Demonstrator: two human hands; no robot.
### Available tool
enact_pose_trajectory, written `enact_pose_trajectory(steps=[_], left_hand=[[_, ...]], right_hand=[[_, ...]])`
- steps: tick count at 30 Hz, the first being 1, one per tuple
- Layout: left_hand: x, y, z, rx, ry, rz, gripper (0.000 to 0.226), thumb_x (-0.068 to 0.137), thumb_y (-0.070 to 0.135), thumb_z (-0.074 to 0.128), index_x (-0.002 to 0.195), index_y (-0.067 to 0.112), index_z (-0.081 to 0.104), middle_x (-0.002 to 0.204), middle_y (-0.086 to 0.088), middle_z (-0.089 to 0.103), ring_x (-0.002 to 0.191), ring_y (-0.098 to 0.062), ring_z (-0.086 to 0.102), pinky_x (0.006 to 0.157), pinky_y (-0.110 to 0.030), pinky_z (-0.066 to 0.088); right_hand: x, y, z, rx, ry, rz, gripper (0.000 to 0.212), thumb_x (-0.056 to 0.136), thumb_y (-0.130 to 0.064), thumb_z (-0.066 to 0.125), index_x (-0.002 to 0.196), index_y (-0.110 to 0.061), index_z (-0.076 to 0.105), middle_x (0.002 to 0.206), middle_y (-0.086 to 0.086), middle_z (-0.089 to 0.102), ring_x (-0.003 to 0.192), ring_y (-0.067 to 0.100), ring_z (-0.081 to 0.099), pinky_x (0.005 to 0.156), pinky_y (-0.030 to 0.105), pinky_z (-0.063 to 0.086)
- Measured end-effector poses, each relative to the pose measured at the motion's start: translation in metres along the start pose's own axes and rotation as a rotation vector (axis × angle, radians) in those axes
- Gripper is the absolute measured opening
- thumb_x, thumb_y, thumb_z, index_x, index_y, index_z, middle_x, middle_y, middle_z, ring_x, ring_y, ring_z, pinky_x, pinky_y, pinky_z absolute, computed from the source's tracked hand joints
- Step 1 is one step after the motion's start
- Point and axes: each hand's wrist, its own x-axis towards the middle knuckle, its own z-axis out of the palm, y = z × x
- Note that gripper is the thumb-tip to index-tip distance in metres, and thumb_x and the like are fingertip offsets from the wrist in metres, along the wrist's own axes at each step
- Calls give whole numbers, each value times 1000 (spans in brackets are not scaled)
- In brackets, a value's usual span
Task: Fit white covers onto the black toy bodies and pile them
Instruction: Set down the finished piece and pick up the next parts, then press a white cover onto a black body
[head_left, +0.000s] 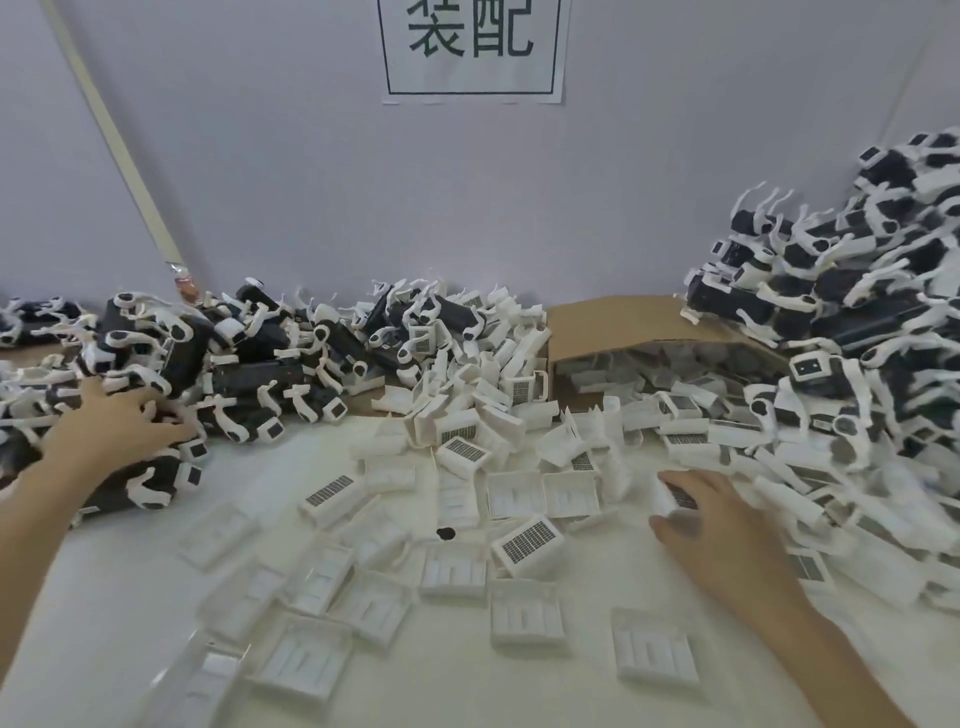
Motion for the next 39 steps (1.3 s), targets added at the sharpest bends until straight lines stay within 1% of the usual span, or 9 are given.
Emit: enact_pose_trajectory(steps=[5, 9, 13, 16, 21, 24, 29, 35, 39], left_hand=[[-17, 10, 8, -79, 57, 70, 8, 89, 27, 71, 86, 19, 69, 131, -22, 42, 93, -44, 59, 82, -49, 50], [-30, 30, 21, -192, 190, 78, 14, 88, 28, 68, 76, 21, 67, 115, -21, 53, 75, -39, 58, 75, -44, 51], [-46, 57, 26, -379, 264, 120, 27, 90, 31, 66, 66, 17, 69, 58, -8, 63, 58, -31, 61, 63, -35, 53], [-71, 92, 36, -487, 283, 195, 35, 90, 24, 66, 56, 16, 64, 47, 0, 56, 46, -19, 53, 53, -21, 38], [-100, 152, 47, -595, 129, 395, 40, 89, 19, 65, 52, 7, 56, 48, -7, 54, 46, -24, 48, 50, -25, 37], [-110, 178, 45, -645, 6, 511, 46, 89, 18, 65, 47, 16, 45, 43, 4, 42, 44, -16, 36, 52, -28, 36], [-122, 199, 47, -696, -100, 621, 40, 96, 27, 63, 62, 5, 63, 49, -1, 51, 38, -8, 35, 46, -22, 32], [-117, 199, 29, -979, -76, 527, 24, 102, 16, 56, 86, 20, 74, 67, 11, 68, 58, 5, 59, 55, -9, 46], [-108, 190, 12, -1105, 57, 441, 31, 103, 6, 50, 118, 25, 69, 87, 0, 72, 82, -17, 67, 83, -45, 58]], right_hand=[[0, -4, 3, 83, 9, -13, 45, 80, -14, 75, 121, -26, 63, 124, -12, 55, 101, 16, 63, 96, 40, 44], [-1, -4, 6, 120, 8, -48, 46, 75, -11, 77, 117, -26, 65, 112, -17, 51, 87, 16, 66, 74, 28, 37], [0, -2, 6, 145, 10, -55, 41, 77, -14, 75, 113, -29, 65, 110, -17, 52, 86, 13, 67, 70, 27, 37], [0, -3, 6, 128, 4, -68, 38, 79, -18, 74, 112, -32, 64, 111, -20, 51, 86, 11, 67, 71, 28, 38], [-1, -3, 5, 141, -2, -73, 37, 80, -18, 74, 113, -32, 63, 115, -18, 52, 88, 12, 67, 78, 31, 45], [0, -1, 7, 146, 11, -77, 43, 79, -15, 76, 117, -31, 64, 113, -19, 50, 89, 13, 66, 75, 28, 40], [3, 4, 6, 220, 103, -61, 63, 74, -1, 76, 132, -23, 62, 118, -7, 57, 114, 18, 53, 91, 26, 37], [-1, 2, 6, 219, 150, -152, 58, 71, 3, 78, 120, -25, 67, 110, -11, 52, 105, 10, 45, 83, 11, 29], [-2, -4, 3, 322, 238, -164, 52, 71, -4, 86, 110, -30, 66, 112, -11, 53, 108, 9, 49, 89, 12, 32]])
